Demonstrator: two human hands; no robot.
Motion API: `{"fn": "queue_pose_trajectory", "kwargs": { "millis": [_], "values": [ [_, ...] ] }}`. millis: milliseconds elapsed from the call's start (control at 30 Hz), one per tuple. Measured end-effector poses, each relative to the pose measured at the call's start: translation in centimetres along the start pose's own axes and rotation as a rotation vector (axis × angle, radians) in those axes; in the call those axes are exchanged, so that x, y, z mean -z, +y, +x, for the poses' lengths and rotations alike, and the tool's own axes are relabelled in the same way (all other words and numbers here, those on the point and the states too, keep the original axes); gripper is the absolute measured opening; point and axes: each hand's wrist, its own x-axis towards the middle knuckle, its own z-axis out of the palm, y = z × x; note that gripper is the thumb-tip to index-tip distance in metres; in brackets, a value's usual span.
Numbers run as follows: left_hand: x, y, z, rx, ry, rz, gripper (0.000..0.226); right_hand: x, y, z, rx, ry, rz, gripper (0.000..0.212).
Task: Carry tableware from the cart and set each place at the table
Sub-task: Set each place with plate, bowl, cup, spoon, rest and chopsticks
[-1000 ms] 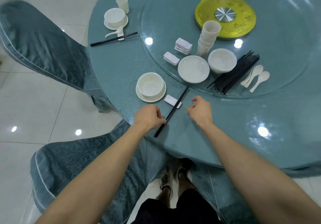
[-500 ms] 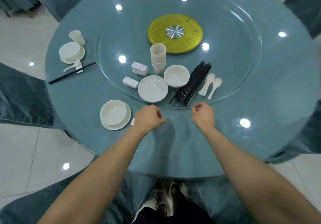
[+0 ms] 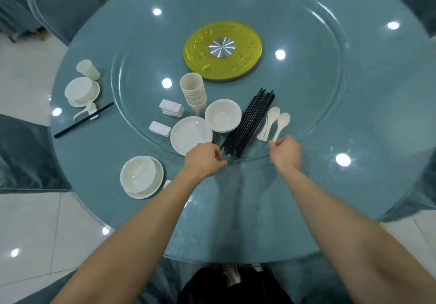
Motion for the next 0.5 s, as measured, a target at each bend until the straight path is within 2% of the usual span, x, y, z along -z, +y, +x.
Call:
{"fn": "queue_pose_trajectory", "kwargs": {
  "millis": [100,233,500],
  "values": [
    [-0.1,0.4,0.4,-0.018,-0.001,0.0,0.019,-0.1,0.2,0.2,0.013,-0.016,-0.021,0.014],
    [-0.2,0.6,0.5,-0.028,-0.003,-0.008,0.016,-0.8,1.3,0.9,0.0,-0.019,-0.044,0.019],
    [0.3,0.8,0.1,-0.064,0.021,-0.043,0.017,1.1,0.4,-1.0,0.003,0.169,0.01,0.016]
  ]
}}
